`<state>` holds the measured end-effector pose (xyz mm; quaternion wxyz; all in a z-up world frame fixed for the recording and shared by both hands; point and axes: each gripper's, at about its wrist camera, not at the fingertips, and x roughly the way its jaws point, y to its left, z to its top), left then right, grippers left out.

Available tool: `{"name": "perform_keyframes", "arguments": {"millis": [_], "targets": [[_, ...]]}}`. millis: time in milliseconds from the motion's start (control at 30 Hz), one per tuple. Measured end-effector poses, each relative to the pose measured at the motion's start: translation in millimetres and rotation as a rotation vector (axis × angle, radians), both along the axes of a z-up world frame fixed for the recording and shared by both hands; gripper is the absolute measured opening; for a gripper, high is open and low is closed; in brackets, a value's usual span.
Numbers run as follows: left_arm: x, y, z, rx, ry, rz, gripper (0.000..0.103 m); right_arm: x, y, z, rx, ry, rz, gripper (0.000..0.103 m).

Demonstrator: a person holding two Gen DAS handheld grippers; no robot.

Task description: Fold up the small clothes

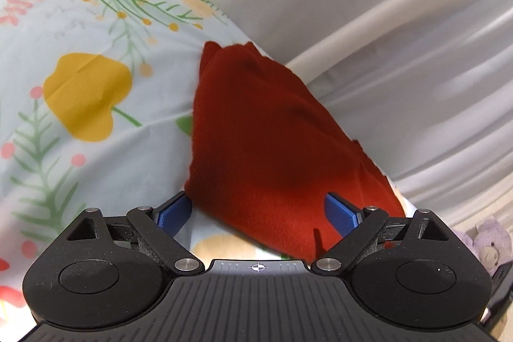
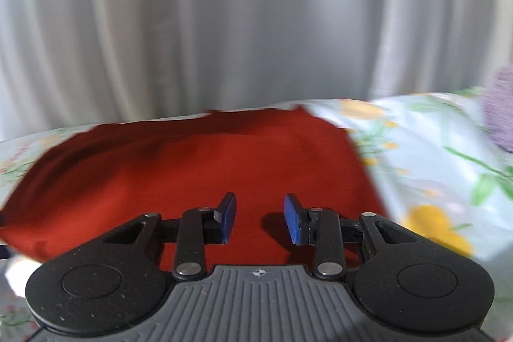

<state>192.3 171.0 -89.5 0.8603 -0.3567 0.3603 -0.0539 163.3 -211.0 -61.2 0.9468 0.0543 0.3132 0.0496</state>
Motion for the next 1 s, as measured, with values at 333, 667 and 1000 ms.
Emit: {"name": "perform_keyframes", "arguments": {"millis": [333,667,1000], "targets": [[48,30,-20,-0.163,0.004,0.153,0.049,24,110,-13,0.063,0.074,0.279,0.019],[53,45,-32,-0.247,0.044,0.179,0.019,31,139,-11,0.026,0.012,0.273,0.015],[49,35,-2,-0.194,0.001,0.150,0.017,34,131,-10,0.057,0.050,0.258,0.014]]}}
